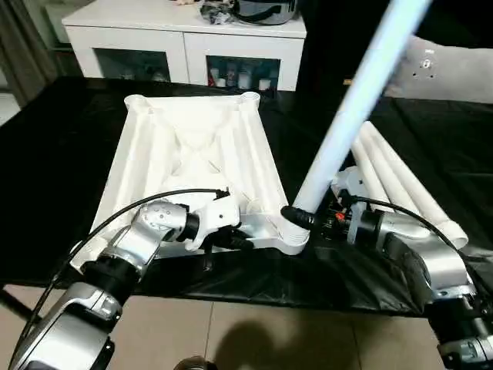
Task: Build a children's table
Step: Insert table leg to table base, then rotate leg to tighten
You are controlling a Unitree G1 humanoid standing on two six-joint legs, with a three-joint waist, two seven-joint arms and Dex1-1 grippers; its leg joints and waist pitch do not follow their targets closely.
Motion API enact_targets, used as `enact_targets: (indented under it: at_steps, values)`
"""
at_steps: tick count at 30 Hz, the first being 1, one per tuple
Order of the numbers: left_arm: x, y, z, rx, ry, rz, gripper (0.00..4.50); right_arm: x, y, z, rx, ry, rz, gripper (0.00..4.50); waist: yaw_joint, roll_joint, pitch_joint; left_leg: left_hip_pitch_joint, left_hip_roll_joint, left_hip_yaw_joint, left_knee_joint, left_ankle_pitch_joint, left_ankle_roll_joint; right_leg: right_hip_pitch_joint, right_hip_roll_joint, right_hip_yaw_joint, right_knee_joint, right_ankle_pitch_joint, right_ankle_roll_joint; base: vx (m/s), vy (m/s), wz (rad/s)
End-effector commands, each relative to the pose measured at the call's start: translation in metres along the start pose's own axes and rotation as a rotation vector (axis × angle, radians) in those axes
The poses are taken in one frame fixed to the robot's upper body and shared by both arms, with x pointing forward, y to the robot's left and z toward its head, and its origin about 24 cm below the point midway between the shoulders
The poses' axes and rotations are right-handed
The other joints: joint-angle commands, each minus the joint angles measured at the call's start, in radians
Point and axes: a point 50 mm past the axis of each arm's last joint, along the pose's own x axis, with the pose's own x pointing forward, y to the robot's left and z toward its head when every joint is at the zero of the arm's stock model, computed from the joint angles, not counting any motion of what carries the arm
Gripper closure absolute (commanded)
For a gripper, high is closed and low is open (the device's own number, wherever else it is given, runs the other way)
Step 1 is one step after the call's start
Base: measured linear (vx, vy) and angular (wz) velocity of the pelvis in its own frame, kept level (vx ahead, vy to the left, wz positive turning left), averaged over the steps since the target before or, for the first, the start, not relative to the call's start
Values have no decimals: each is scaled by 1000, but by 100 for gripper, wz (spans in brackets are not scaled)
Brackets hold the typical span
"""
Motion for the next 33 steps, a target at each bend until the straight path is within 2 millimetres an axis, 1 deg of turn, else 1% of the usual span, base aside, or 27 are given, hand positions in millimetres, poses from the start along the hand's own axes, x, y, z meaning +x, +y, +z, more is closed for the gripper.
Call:
enact_targets:
  at_steps: [1,2,3,5,7,8,9,11,12,13,14,16,17,18,19,20,21,22,23,24,25,26,27,29,30,31,33]
  values:
    - [-7,4,3,7,-23,27,450,-5,4,-44,85,219,22,262,-7,-13,-37,34,86,-47,-90,-387,-46,-7,-100,44,-104,-324,-183,0,0,0]
    - [-7,5,3,5,-20,28,450,-4,5,-44,80,229,37,262,-6,-14,-37,38,86,-44,-87,-386,-43,-10,-102,46,-106,-323,-186,0,0,0]
    - [-8,5,3,4,-19,28,450,-4,5,-45,79,235,45,262,-4,-15,-37,36,86,-43,-86,-375,-38,-7,-103,48,-107,-323,-185,0,0,0]
    - [-8,7,3,-2,-15,31,450,-3,6,-45,81,236,58,262,-1,-17,-37,36,86,-43,-86,-366,-33,-6,-103,48,-108,-326,-182,0,0,0]
    - [-8,9,3,-10,-10,37,450,-3,8,-46,87,233,67,262,1,-17,-37,38,86,-43,-87,-363,-31,-6,-101,48,-109,-332,-181,0,0,0]
    - [-9,10,3,-12,-5,39,450,-2,9,-46,91,230,73,262,2,-9,-37,39,86,-44,-88,-369,-35,-8,-101,48,-109,-339,-181,0,0,0]
    - [-9,11,3,-12,0,40,450,-2,10,-46,90,228,78,262,0,-14,-37,40,87,-43,-89,-375,-38,-8,-100,47,-111,-343,-179,0,0,0]
    - [-10,11,3,-13,8,41,450,-2,11,-46,89,226,85,262,0,-14,-36,40,87,-45,-90,-384,-41,-8,-101,47,-110,-353,-179,0,0,0]
    - [-10,12,3,-16,13,43,450,-2,12,-46,91,219,84,262,0,-6,-37,42,87,-46,-91,-395,-47,-9,-100,47,-111,-356,-178,0,0,0]
    - [-10,12,2,-22,16,46,450,-2,12,-46,94,210,78,262,0,-5,-36,42,87,-46,-91,-401,-50,-10,-100,47,-112,-357,-178,0,0,0]
    - [-10,13,2,-26,18,49,450,-1,12,-46,95,205,74,262,0,-9,-36,43,87,-46,-91,-410,-53,-11,-100,48,-112,-359,-178,0,0,0]
    - [-11,13,1,-49,11,59,450,-1,12,-46,106,184,55,262,-1,-8,-36,41,88,-48,-93,-413,-56,-9,-101,47,-112,-361,-178,0,0,0]
    - [-10,13,1,-77,1,75,450,1,11,-46,116,169,12,262,-2,-6,-36,41,88,-48,-95,-420,-58,-10,-100,47,-111,-358,-179,0,0,0]
    - [-10,12,1,-104,-5,92,450,2,9,-46,124,160,-30,262,-3,-7,-36,41,88,-48,-96,-420,-61,-10,-100,47,-110,-354,-180,0,0,0]
    - [-10,12,0,-124,-7,106,450,3,7,-46,131,157,-69,262,-5,-4,-36,41,87,-49,-97,-425,-66,-11,-99,46,-110,-351,-184,0,0,0]
    - [-8,11,0,-145,-11,122,450,4,5,-46,141,152,-112,262,-8,-3,-35,41,86,-51,-98,-440,-73,-13,-99,46,-110,-363,-185,0,0,0]
    - [-6,9,0,-165,-17,135,450,6,3,-45,152,145,-152,262,-14,-3,-34,43,88,-52,-98,-456,-81,-15,-101,47,-110,-378,-187,0,0,0]
    - [-4,7,1,-186,-23,149,450,7,1,-45,165,137,-195,262,-18,-3,-32,42,86,-53,-100,-462,-83,-16,-99,46,-110,-389,-186,0,0,0]
    - [5,2,6,-238,-49,191,450,12,-3,-43,196,126,-292,262,-26,-5,-31,41,86,-55,-99,-477,-88,-17,-101,45,-113,-431,-181,0,0,0]
    - [5,2,6,-238,-49,191,450,12,-3,-43,196,126,-292,262,-28,-3,-31,41,85,-57,-99,-480,-89,-18,-101,45,-115,-442,-177,0,0,0]
    - [11,0,9,-258,-60,210,450,15,-5,-43,207,128,-328,262,-31,-4,-31,40,83,-58,-99,-484,-89,-17,-100,44,-117,-464,-163,0,0,0]
    - [15,-1,11,-268,-66,222,450,17,-6,-43,219,127,-353,262,-34,-4,-31,40,83,-59,-100,-484,-88,-18,-100,44,-120,-470,-158,0,0,0]
    - [25,-3,19,-291,-78,259,450,23,-10,-42,254,128,-422,262,-38,-7,-32,40,83,-57,-100,-481,-88,-18,-98,45,-120,-462,-151,0,0,0]
    - [38,-5,30,-293,-83,293,450,32,-15,-41,272,138,-488,262,-49,-5,-32,38,81,-59,-101,-477,-95,-18,-97,41,-120,-451,-158,0,0,0]
    - [39,-5,31,-292,-84,295,450,32,-15,-41,275,139,-493,262,-53,-4,-35,39,80,-57,-101,-464,-90,-16,-95,41,-121,-425,-158,0,0,0]
    - [48,-7,42,-267,-86,302,450,39,-17,-42,299,154,-517,262,-54,-7,-35,37,79,-54,-101,-450,-80,-13,-93,41,-123,-396,-158,0,0,0]
    - [56,-13,53,-221,-76,277,450,49,-15,-43,316,188,-502,262,-55,-5,-35,39,78,-52,-97,-443,-69,-18,-93,43,-125,-379,-164,0,0,0]
